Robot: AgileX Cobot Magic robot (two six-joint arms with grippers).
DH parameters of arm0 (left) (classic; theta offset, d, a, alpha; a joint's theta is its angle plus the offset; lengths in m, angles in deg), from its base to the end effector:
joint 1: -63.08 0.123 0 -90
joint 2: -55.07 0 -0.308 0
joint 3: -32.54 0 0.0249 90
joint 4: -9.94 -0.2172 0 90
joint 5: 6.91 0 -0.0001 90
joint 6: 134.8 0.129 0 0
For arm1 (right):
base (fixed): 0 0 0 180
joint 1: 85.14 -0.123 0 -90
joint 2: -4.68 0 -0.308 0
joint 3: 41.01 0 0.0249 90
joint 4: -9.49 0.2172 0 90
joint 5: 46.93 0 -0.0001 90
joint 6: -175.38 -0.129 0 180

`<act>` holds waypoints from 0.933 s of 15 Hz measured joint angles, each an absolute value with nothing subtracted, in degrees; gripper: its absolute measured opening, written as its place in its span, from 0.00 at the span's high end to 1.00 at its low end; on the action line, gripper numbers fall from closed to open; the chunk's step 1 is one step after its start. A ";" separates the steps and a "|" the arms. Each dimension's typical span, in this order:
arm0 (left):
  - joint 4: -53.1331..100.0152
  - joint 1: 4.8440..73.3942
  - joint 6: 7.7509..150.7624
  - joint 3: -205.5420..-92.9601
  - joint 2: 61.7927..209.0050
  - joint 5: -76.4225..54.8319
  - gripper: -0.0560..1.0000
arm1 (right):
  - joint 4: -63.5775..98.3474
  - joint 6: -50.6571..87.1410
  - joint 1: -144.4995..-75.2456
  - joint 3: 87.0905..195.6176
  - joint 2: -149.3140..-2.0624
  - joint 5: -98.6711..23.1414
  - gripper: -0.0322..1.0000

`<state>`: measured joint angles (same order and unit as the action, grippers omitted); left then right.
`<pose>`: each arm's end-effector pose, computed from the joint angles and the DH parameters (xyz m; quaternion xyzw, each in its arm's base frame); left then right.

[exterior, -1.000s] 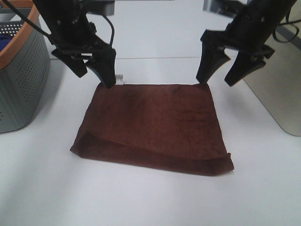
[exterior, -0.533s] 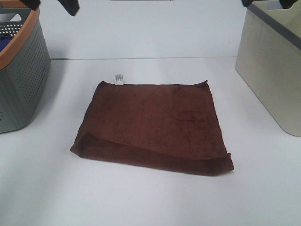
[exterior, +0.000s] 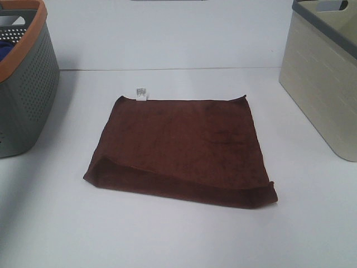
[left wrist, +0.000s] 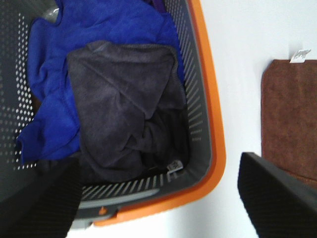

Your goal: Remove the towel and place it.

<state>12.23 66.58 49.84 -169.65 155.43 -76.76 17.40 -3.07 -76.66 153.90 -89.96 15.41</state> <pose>0.3308 0.0154 0.3855 0.0081 0.9611 -0.0003 0.2761 0.3121 -0.0306 0.3925 0.0674 0.9411 0.0396 0.3289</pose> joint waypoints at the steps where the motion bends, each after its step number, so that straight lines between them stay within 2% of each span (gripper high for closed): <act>1: 12.29 66.92 50.13 -165.63 151.25 -76.76 0.18 | 18.20 -2.56 -76.66 148.80 -85.66 15.41 0.31; 2: 12.35 66.98 50.30 -161.80 147.24 -76.76 0.18 | 18.89 -1.81 -76.66 140.32 -77.06 15.41 0.31; 9: 9.94 66.98 49.27 -141.91 128.79 -76.93 0.18 | 18.26 -0.55 -76.66 109.89 -39.25 15.52 0.31; 10: 9.94 66.98 49.27 -138.30 124.09 -76.93 0.18 | 14.19 -0.50 -76.66 102.22 -27.27 15.29 0.31; 14: 9.26 66.98 49.21 -129.82 112.58 -76.93 0.18 | 11.55 -0.44 -76.66 92.93 -13.58 13.06 0.31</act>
<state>9.26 66.98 49.21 -129.82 112.58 -76.93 11.55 -0.44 -76.66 92.93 -13.58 13.06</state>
